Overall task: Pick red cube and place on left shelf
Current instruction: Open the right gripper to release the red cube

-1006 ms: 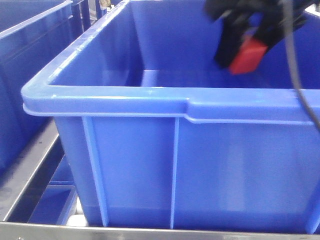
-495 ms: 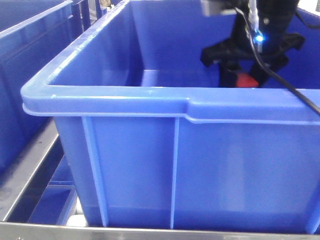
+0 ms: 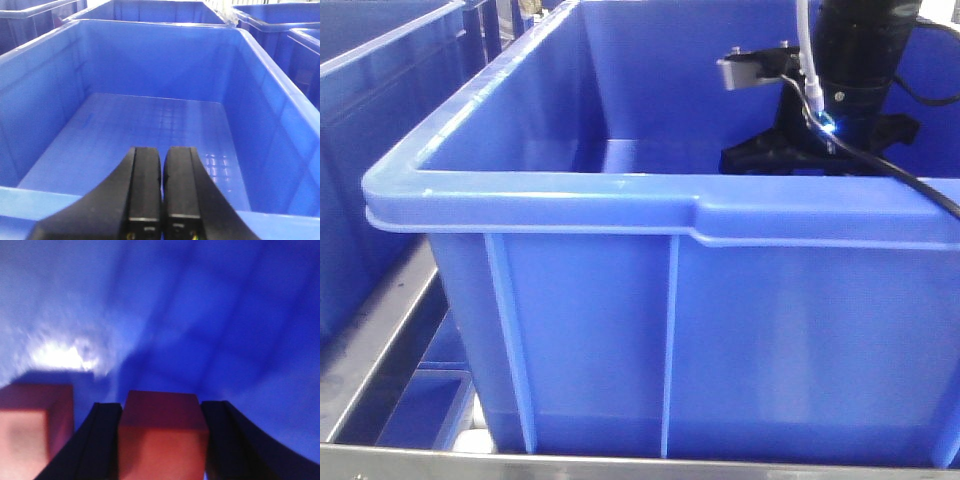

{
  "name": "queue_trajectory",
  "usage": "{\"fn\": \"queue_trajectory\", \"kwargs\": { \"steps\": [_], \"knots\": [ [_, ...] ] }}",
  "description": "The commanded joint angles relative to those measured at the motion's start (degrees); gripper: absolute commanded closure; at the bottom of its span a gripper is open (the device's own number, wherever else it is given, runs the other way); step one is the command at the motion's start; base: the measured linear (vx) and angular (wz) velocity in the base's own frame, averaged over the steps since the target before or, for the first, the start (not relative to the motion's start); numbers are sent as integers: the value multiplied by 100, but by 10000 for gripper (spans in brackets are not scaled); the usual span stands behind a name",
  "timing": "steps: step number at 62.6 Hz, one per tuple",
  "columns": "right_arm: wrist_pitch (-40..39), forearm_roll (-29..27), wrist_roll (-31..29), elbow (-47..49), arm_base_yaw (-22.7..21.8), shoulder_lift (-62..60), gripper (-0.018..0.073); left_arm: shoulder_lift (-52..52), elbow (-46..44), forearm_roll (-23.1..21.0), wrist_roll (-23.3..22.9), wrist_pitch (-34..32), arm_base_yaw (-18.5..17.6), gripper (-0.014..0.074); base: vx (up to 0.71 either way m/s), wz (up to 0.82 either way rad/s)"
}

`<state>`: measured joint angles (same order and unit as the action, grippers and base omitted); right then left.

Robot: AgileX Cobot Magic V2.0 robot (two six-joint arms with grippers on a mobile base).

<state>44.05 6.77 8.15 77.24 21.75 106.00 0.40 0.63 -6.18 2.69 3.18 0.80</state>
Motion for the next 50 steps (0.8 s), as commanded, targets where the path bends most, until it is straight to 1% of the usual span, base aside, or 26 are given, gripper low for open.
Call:
{"fn": "queue_trajectory", "kwargs": {
  "steps": [1,17,29,34,50],
  "knots": [
    [-111,66,3,197,-24,-291,316,75,136,-37,-42,-466,12,495,0,0],
    [119,83,3,507,-24,-291,99,75,136,-37,-42,-466,12,495,0,0],
    [299,110,3,753,-24,-291,-20,75,136,-37,-42,-466,12,495,0,0],
    [330,145,3,759,-24,-298,-40,75,136,-37,-42,-466,12,495,0,0],
    [332,145,3,759,-24,-592,-32,75,136,-37,-42,-466,12,495,0,0]
  ]
}}
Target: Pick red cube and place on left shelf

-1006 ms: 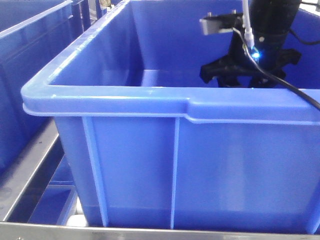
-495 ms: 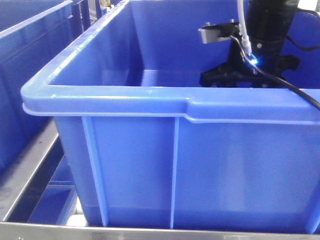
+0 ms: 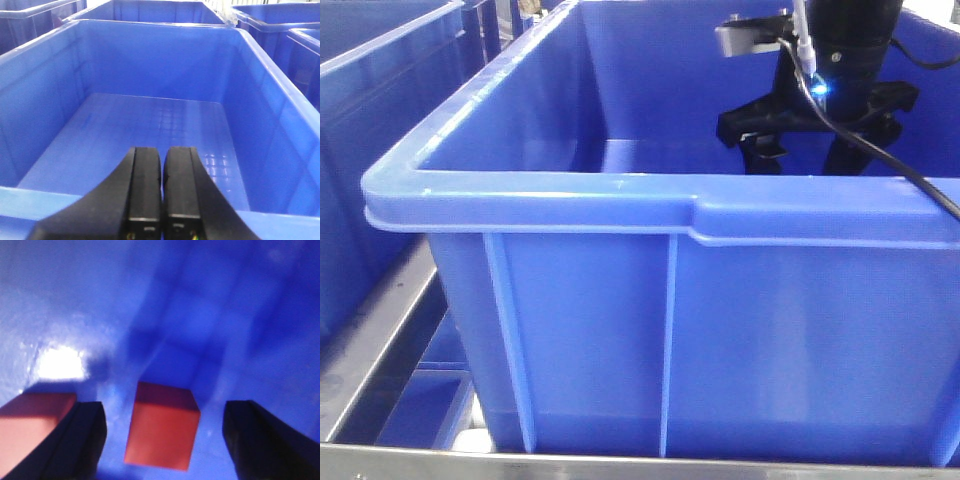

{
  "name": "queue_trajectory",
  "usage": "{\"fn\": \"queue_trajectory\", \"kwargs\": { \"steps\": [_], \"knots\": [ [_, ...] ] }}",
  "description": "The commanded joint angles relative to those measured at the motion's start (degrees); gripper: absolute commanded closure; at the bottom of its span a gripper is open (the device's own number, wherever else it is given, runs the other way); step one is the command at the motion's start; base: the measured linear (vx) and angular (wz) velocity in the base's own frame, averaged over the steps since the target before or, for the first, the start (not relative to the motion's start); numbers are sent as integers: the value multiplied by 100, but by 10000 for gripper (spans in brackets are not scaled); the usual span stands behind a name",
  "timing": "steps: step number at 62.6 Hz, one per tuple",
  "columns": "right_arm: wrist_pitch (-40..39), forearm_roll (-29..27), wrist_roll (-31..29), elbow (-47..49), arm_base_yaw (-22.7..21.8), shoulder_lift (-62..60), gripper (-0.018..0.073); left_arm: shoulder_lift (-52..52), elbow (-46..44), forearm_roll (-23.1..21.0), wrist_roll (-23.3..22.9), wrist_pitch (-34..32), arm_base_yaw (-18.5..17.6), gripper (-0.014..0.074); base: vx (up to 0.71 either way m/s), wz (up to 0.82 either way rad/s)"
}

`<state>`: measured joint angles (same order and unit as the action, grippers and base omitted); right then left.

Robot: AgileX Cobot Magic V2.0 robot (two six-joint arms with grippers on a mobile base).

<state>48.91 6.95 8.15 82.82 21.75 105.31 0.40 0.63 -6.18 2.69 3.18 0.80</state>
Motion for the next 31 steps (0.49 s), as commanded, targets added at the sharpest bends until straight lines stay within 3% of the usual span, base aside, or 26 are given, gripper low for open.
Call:
{"fn": "queue_trajectory", "kwargs": {
  "steps": [1,11,16,20,31],
  "knots": [
    [-154,127,3,201,-17,-575,-32,75,136,-37,-42,-466,12,495,0,0],
    [-243,127,-59,177,-5,-1048,-27,75,136,-37,-42,-466,12,495,0,0],
    [-269,127,-112,109,-5,-1314,21,75,136,-37,-42,-466,12,495,0,0],
    [-334,127,-135,-46,-5,-1524,94,75,136,-37,-42,-466,12,495,0,0],
    [-940,127,-140,-1099,-5,-2343,406,75,136,-37,-42,-466,12,495,0,0]
  ]
}}
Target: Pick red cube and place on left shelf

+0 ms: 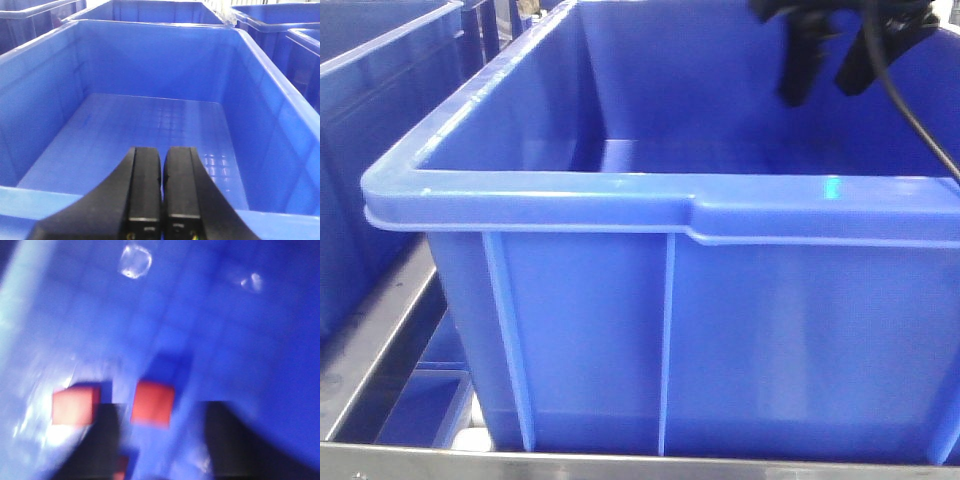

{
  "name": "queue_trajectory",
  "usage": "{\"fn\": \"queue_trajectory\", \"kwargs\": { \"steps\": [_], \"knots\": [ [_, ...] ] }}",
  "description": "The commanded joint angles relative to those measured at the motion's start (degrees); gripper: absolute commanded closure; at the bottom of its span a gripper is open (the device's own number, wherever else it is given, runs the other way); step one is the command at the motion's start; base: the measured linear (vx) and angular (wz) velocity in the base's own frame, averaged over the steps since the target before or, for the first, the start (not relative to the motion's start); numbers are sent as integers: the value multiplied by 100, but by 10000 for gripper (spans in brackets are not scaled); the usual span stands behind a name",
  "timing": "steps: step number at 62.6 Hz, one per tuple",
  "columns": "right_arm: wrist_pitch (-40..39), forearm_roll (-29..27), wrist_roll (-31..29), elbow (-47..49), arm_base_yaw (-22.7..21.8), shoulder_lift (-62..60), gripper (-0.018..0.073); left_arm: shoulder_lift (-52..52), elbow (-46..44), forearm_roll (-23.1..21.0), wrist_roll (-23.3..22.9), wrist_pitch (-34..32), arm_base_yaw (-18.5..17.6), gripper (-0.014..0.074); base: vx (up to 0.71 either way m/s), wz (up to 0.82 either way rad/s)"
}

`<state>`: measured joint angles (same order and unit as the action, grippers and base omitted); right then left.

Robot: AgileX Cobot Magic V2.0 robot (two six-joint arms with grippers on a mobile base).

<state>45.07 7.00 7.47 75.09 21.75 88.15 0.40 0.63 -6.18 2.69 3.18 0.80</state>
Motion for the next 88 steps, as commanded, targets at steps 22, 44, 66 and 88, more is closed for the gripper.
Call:
{"fn": "queue_trajectory", "kwargs": {
  "steps": [22,44,66,88],
  "knots": [
    [-2254,121,-72,-2668,-5,-3048,503,75,136,-37,-42,-466,12,495,0,0],
    [-2747,154,-72,-4096,-5,-5595,503,75,136,-37,-42,-466,12,495,0,0],
    [-2716,154,-72,-5178,-5,-7529,503,75,136,-37,-42,-466,12,495,0,0],
    [-2536,166,-72,-5318,-5,-7852,503,75,136,-37,-42,-466,12,495,0,0]
  ]
}}
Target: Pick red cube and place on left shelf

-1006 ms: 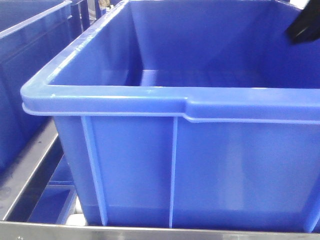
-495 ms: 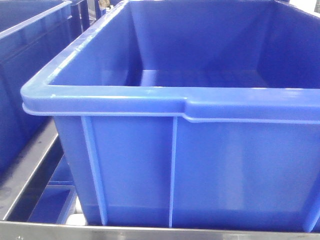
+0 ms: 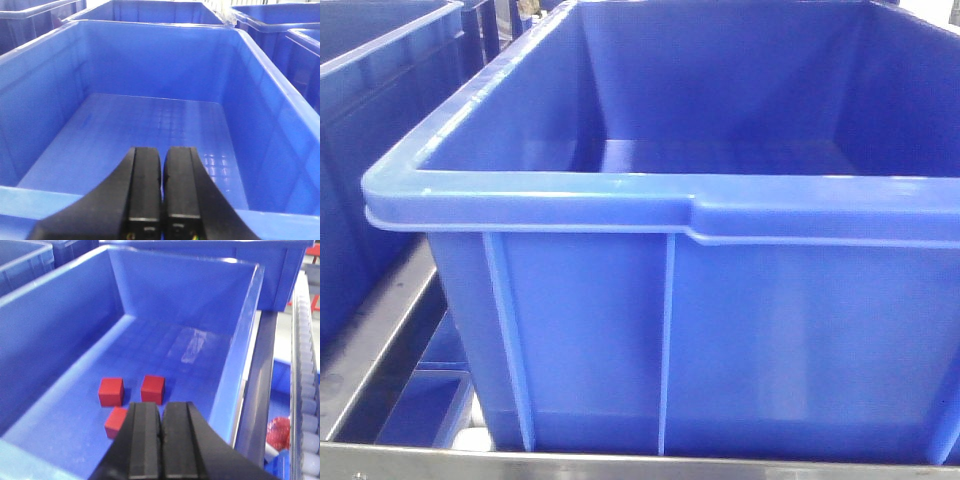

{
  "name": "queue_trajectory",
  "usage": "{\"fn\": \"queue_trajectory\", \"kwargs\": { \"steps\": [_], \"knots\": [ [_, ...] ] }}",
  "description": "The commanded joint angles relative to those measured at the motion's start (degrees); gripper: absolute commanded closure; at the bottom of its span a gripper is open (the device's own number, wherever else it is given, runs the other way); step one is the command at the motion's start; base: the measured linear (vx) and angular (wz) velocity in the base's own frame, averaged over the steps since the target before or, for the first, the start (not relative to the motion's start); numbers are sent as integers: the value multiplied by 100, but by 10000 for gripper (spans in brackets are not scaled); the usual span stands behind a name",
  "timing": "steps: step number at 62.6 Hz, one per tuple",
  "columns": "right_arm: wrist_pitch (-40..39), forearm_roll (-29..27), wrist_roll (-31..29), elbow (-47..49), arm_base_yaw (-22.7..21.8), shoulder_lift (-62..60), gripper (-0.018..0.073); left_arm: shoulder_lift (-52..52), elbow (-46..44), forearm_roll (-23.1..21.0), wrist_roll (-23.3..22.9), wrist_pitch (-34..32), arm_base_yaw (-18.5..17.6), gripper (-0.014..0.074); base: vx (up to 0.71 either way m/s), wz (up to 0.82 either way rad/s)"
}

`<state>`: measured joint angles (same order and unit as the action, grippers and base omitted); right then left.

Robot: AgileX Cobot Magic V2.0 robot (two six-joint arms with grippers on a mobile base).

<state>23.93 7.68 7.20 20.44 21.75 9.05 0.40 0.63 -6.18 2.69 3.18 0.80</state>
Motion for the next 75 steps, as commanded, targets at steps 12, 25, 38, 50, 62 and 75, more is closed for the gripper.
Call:
{"fn": "queue_trajectory", "kwargs": {
  "steps": [12,25,38,50,62,75],
  "knots": [
    [-429,97,-45,147,-5,58,503,75,136,-37,-42,-466,12,495,0,0],
    [-928,88,-40,-12,-303,65,503,75,136,-37,-42,-466,12,495,0,0],
    [-2088,-227,-40,-432,-1559,58,503,75,136,-37,-42,-466,12,495,0,0],
    [-2835,-431,-40,-1147,-2093,-363,503,75,136,-37,-42,-466,12,495,-2,10],
    [-2861,-431,-40,-1823,-2187,-1076,503,75,136,-37,-42,-466,12,495,1,-6],
    [-2709,-475,-40,-2072,-2331,-1074,503,75,136,-37,-42,-466,12,495,-1,9]
  ]
}}
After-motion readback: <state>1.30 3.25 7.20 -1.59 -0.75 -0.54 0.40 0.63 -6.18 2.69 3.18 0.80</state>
